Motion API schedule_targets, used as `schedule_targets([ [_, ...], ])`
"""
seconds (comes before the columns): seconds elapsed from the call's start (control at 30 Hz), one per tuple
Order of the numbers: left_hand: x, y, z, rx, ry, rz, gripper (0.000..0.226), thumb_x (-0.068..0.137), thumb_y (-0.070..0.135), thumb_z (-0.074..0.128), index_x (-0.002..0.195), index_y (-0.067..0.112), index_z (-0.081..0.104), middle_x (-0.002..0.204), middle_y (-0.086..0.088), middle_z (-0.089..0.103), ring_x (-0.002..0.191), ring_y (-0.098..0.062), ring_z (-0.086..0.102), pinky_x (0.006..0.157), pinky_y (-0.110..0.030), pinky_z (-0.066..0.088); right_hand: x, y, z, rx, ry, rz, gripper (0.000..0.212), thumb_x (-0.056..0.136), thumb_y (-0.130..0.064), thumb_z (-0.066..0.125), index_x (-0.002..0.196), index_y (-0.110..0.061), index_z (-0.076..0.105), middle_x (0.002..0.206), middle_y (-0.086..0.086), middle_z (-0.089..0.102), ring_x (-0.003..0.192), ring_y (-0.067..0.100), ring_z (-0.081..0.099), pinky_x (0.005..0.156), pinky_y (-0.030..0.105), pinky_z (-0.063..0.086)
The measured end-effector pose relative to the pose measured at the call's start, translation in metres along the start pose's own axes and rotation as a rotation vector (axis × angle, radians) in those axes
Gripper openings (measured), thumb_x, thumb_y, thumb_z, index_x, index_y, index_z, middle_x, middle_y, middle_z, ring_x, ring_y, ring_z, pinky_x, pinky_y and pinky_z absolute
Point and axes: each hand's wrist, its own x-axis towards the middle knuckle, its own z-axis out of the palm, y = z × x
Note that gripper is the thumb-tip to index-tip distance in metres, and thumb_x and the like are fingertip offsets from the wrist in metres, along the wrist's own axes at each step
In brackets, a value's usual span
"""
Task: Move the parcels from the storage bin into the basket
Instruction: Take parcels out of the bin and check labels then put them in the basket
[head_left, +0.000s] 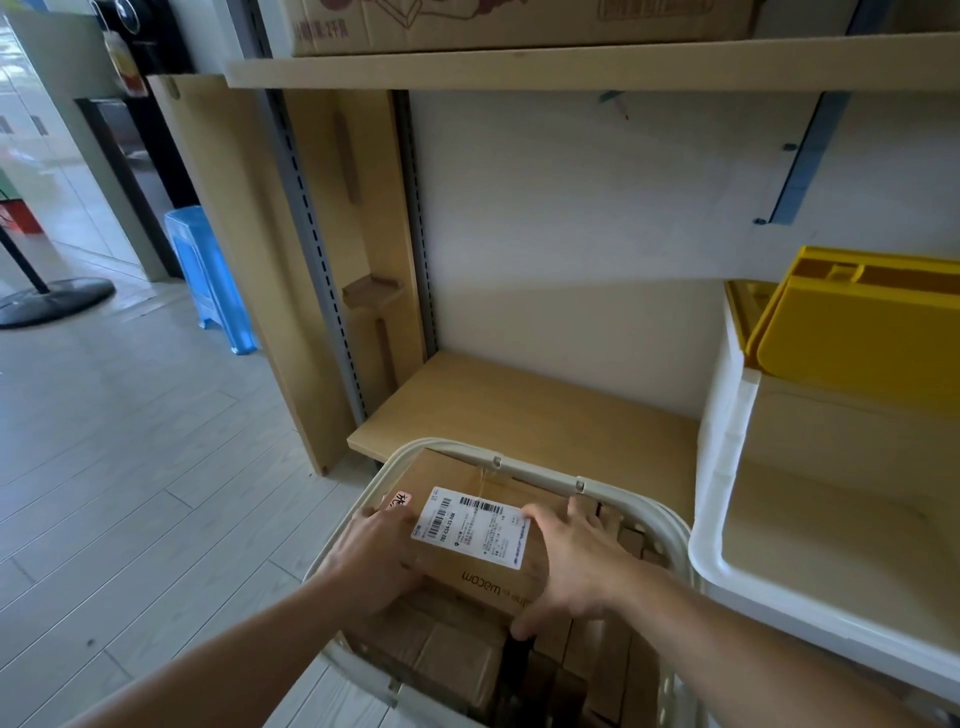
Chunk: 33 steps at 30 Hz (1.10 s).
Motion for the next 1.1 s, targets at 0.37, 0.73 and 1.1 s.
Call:
schedule_targets([
  [0.37,0.003,0.007,0.003,0.229,-0.054,-0.023,0.078,0.090,0.044,0.062,0.153,0.048,0.016,0.145,-0.007,0.042,0.127,-0.030,0.052,0.098,-0.040,0.054,-0.004,-0.010,0.013,-0.130,0.000,-0.091,0.116,0.079,-0.048,0.080,0.159,-0.041,-0.004,0.167,0.002,-0.022,0.154,0.040,-0.002,0.122,0.057,0.015],
  [0.73,-0.008,0.006,-0.007,0.338,-0.119,0.023,0.070,0.096,0.053,0.053,0.155,0.049,0.014,0.160,-0.003,0.031,0.142,-0.033,0.040,0.110,-0.050,0.044,-0.016,0.004,0.016,-0.230,0.037,-0.184,0.104,0.084,-0.063,0.068,0.160,-0.036,0.003,0.169,0.005,-0.010,0.155,0.030,-0.013,0.121,0.060,0.012],
  [1.1,-0.063,0.054,-0.060,-0.015,0.074,0.427,0.057,0.099,0.044,0.056,0.151,0.045,0.033,0.151,0.031,0.037,0.131,0.014,0.028,0.114,-0.029,0.036,-0.083,0.032,-0.010,0.091,0.344,-0.339,0.085,0.090,-0.050,0.064,0.158,-0.039,0.013,0.164,-0.014,0.026,0.151,0.010,0.023,0.122,0.036,0.023],
])
